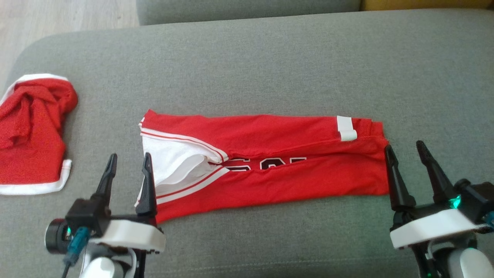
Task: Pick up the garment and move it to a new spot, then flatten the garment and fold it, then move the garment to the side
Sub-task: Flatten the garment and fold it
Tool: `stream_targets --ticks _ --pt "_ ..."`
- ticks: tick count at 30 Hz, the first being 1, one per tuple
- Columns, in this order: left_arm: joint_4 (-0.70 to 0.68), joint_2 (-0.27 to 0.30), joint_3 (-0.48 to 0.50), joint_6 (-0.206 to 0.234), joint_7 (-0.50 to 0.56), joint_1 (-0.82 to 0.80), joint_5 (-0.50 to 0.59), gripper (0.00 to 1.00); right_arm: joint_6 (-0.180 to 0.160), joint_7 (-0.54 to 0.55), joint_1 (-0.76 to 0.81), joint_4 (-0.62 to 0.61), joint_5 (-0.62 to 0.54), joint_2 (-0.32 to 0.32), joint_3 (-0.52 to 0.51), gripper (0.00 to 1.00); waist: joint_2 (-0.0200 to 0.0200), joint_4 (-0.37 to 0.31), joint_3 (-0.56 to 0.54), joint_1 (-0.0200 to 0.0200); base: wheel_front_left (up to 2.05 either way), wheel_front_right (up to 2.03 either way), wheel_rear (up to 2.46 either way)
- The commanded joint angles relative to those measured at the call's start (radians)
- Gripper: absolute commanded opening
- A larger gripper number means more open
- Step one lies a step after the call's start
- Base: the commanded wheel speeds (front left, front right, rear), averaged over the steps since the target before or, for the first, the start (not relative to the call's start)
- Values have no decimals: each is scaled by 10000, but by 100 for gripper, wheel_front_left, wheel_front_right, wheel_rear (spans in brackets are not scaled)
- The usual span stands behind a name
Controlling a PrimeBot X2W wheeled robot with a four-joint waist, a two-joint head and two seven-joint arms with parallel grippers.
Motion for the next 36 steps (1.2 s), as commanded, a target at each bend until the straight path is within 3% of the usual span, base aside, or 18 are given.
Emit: stream_targets --ticks 1,18,30,36 --pt "-402 116 428 4 -120 -322 147 100 39 33 -105 -402 -98 -14 145 100 -1 9 -47 0 0 0 0" --pt "-438 78 491 -67 -121 -360 517 100 39 428 -114 -98 -1 35 -164 100 -1 98 109 0 0 0 0" --pt "-468 -201 382 -390 -122 -1185 792 100 39 1039 -2276 2446 476 -673 -668 100 -1 388 1216 0 0 0 0" --pt "-346 -395 377 -564 -122 -1522 937 100 39 1869 -3179 3909 563 -710 -607 100 -1 536 1555 0 0 0 0"
